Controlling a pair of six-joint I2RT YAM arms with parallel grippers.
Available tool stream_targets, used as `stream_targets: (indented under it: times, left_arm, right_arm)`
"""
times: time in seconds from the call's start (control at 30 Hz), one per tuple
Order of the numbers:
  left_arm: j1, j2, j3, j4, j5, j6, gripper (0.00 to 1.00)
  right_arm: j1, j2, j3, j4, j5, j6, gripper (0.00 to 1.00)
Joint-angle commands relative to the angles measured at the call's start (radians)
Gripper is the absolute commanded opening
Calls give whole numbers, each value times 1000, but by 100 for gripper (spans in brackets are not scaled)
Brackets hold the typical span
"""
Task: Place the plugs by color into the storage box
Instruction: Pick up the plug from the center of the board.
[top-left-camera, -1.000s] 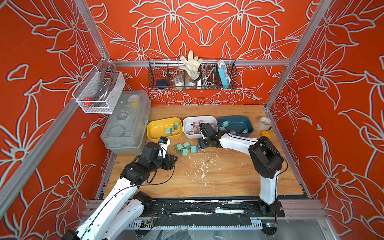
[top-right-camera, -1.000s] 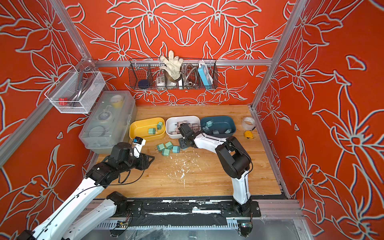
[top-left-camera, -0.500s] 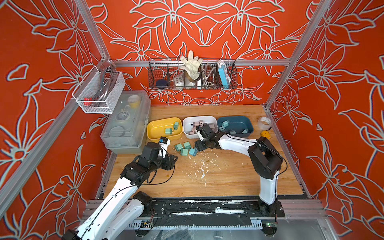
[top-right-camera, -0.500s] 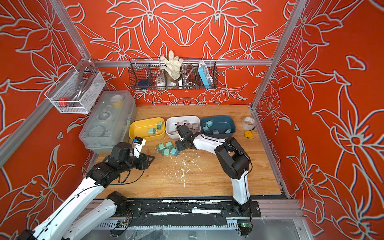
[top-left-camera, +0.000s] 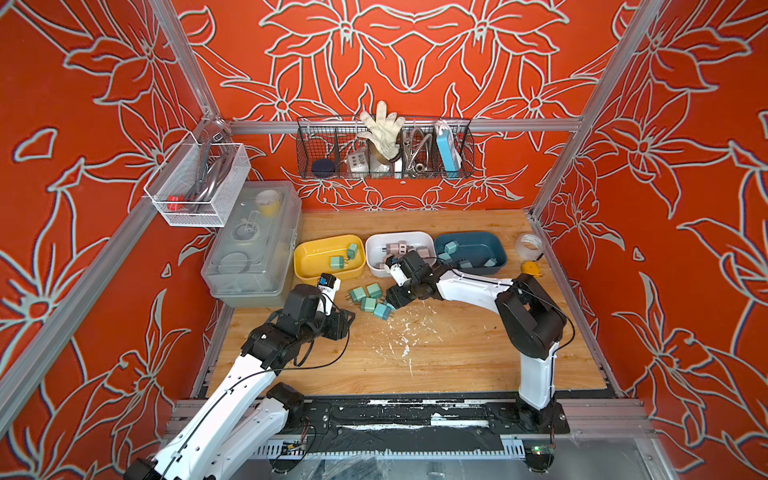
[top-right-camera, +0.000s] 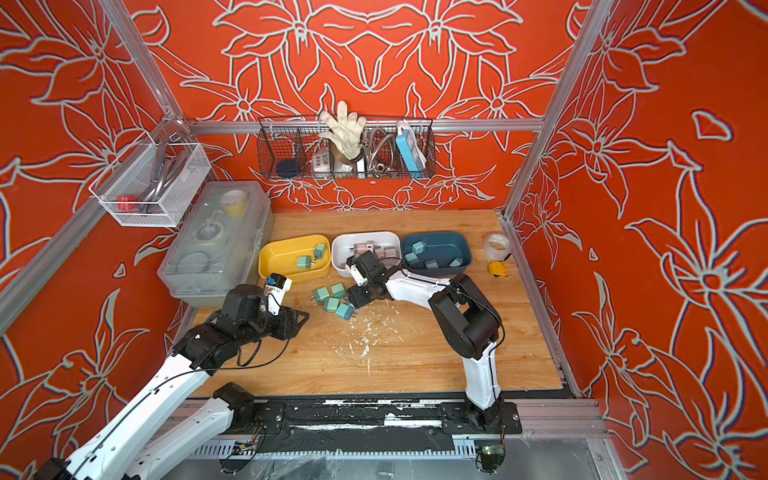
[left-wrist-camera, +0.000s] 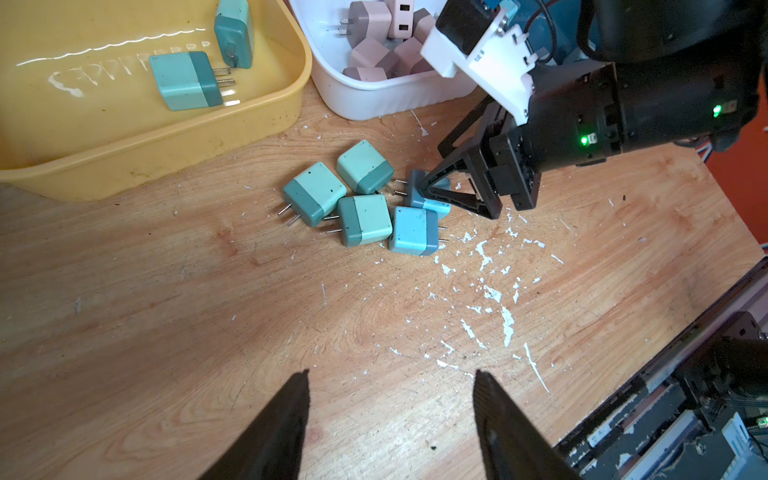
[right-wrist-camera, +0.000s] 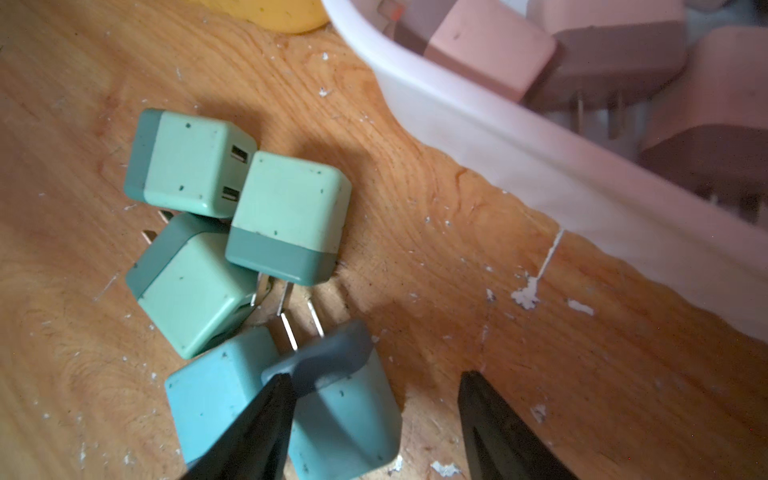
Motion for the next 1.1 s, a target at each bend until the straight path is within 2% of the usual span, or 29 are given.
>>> stream_targets:
  times: [0.0, 0.23, 0.43, 0.63, 0.87, 1.07]
  left_arm:
    - [-3, 0, 5, -12, -5, 8, 63]
    - [-2, 2, 5, -11, -3, 8, 63]
    - [-3, 1, 4, -11, -5, 8, 63]
    - [-3, -3, 5, -12, -3, 8, 63]
    - [-3, -1, 5, -11, -1, 8, 63]
    - [-3, 0, 4, -10, 1, 6, 63]
  right_arm:
    - [16, -32, -31, 2, -55, -37, 68]
    - [41, -47, -23, -4, -89, -118, 68]
    - [55, -29, -17, -15, -95, -136, 68]
    - [60, 14, -13, -42, -60, -133, 64]
    - [59, 26, 2, -84, 61, -111, 60]
    - [58, 36, 12, -103, 102, -101, 56]
